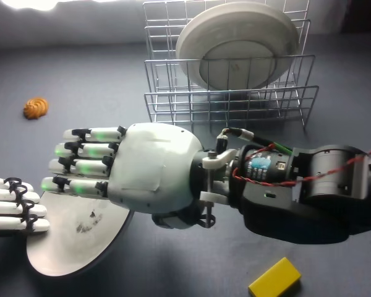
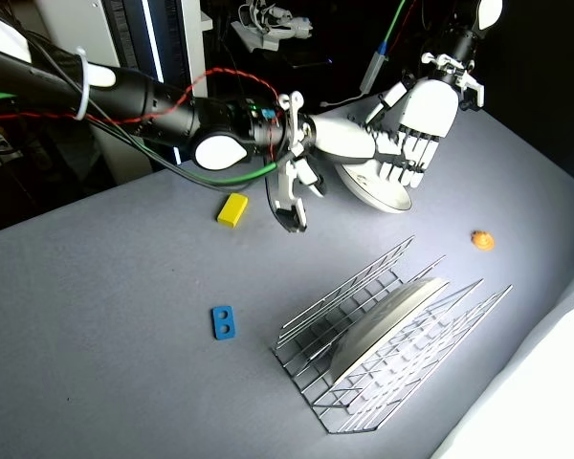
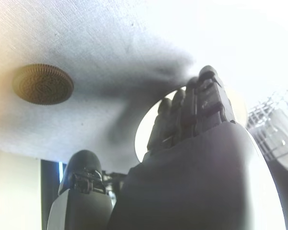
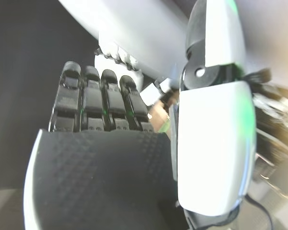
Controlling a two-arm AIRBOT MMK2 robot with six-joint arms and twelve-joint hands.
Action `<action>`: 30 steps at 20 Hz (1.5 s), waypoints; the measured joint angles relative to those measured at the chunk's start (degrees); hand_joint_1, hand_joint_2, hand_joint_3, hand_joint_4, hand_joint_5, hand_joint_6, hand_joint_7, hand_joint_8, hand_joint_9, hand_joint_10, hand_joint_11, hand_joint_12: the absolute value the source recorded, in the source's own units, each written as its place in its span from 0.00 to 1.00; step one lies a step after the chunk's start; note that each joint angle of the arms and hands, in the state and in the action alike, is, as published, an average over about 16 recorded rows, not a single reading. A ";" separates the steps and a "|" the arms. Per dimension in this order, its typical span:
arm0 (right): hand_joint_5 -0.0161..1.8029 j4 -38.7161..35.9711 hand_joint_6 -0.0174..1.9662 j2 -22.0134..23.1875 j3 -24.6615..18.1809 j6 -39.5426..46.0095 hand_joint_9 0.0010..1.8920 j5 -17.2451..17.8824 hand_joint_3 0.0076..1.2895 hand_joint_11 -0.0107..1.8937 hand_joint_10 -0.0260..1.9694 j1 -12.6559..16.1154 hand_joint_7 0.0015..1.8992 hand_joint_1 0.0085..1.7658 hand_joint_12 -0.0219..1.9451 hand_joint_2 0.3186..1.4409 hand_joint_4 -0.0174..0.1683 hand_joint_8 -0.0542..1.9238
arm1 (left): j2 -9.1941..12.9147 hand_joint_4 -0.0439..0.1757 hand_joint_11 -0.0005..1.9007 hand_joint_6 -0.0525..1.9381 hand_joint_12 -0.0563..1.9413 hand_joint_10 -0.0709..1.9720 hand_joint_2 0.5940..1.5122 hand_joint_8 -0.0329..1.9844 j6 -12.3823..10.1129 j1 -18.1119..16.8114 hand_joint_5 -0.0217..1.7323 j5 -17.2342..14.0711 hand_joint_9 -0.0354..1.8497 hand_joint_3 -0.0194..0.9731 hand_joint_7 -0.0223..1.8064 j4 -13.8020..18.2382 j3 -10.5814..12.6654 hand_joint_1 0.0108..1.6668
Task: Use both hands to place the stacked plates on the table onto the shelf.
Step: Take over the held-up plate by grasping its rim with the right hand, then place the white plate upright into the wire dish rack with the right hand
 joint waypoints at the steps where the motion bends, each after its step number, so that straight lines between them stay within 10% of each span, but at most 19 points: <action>1: 0.02 0.60 0.03 -0.76 0.79 -0.01 0.01 -0.06 0.01 0.02 0.01 -0.17 0.01 0.70 0.02 0.50 0.11 0.04 | 0.00 0.18 0.01 0.02 0.02 0.02 0.63 0.01 0.00 0.06 0.04 0.02 0.02 0.04 0.01 -0.10 -0.03 0.01; 8: 0.02 4.15 0.02 -4.56 4.26 -0.04 0.02 0.08 0.01 0.02 0.01 -0.70 0.02 0.70 0.04 0.52 0.11 0.03 | 0.00 0.18 0.01 0.02 0.02 0.02 0.62 0.01 0.01 0.29 0.04 0.09 0.02 0.04 0.01 -0.59 -0.14 0.01; 16: 0.16 5.35 0.03 -6.37 5.26 -0.04 0.12 0.07 0.01 0.03 0.04 -1.09 0.14 0.70 0.31 0.57 0.11 0.04 | 0.00 0.18 0.01 0.02 0.02 0.02 0.62 0.01 0.00 0.49 0.04 0.11 0.02 0.04 0.01 -1.15 -0.14 0.01; 23: 0.35 5.16 0.15 -6.70 5.29 -0.07 0.34 0.70 0.01 0.18 0.13 -1.26 0.33 0.70 0.57 0.61 0.09 0.15 | 0.00 0.17 0.01 0.02 0.02 0.03 0.63 0.01 0.01 0.75 0.04 0.01 0.02 0.04 0.01 -2.61 -0.13 0.01; 30: 0.45 4.64 0.30 -6.44 5.02 -0.09 0.51 1.28 0.01 0.41 0.31 -1.28 0.48 0.70 0.60 0.59 0.07 0.30 | 0.26 0.18 0.01 0.03 0.02 0.04 0.63 0.01 0.04 0.12 0.05 -0.95 0.03 0.04 0.02 -7.32 0.76 0.01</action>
